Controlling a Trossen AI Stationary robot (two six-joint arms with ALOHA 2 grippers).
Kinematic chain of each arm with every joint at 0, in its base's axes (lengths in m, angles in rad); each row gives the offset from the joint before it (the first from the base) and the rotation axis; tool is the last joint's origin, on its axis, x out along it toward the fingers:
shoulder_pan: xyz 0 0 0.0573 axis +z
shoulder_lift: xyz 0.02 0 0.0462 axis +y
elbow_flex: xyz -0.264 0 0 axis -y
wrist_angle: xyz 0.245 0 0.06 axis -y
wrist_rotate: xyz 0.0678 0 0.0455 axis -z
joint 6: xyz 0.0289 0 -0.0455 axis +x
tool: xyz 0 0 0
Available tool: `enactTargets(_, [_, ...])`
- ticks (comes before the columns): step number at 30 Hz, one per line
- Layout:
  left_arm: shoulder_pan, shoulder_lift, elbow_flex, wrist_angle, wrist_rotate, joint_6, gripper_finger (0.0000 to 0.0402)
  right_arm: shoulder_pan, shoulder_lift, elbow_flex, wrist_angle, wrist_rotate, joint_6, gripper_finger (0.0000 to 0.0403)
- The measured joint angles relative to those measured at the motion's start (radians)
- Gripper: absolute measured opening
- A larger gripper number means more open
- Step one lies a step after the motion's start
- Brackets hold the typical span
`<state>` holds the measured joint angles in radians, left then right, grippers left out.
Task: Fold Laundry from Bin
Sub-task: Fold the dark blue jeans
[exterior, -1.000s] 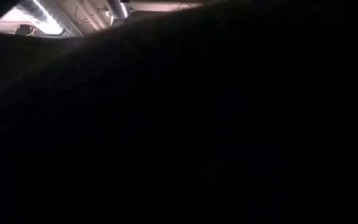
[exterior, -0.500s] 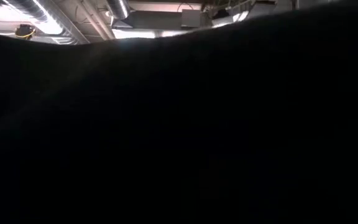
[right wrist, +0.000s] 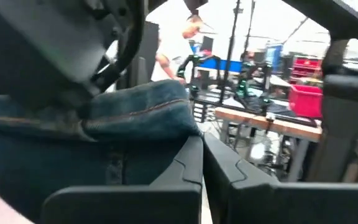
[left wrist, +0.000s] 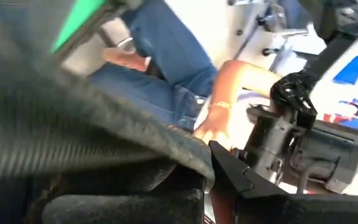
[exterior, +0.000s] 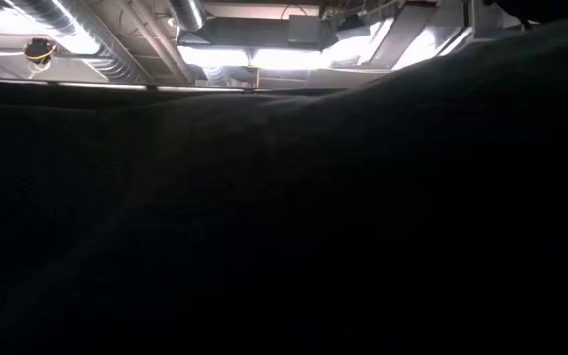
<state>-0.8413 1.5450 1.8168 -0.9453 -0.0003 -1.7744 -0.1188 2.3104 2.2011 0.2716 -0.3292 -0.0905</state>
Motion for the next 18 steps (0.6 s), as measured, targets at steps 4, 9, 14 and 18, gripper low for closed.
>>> enactTargets(4, [-0.001,0.026,0.000,0.129,-0.001,0.089,0.0003,-0.007,0.001,0.042,0.022,-0.060,-0.048,0.0001])
enactTargets(9, [-0.012,0.028,0.000,0.185,-0.040,0.160,0.0002,-0.018,0.001,0.077,0.014,-0.101,-0.038,0.0001])
enactTargets(14, [-0.018,0.029,0.000,0.185,-0.061,0.196,0.0002,-0.021,0.001,0.077,0.014,-0.153,-0.034,0.0001])
enactTargets(18, [-0.036,0.027,0.000,0.190,-0.033,0.181,0.0002,-0.021,0.001,0.077,0.014,-0.162,-0.034,0.0001])
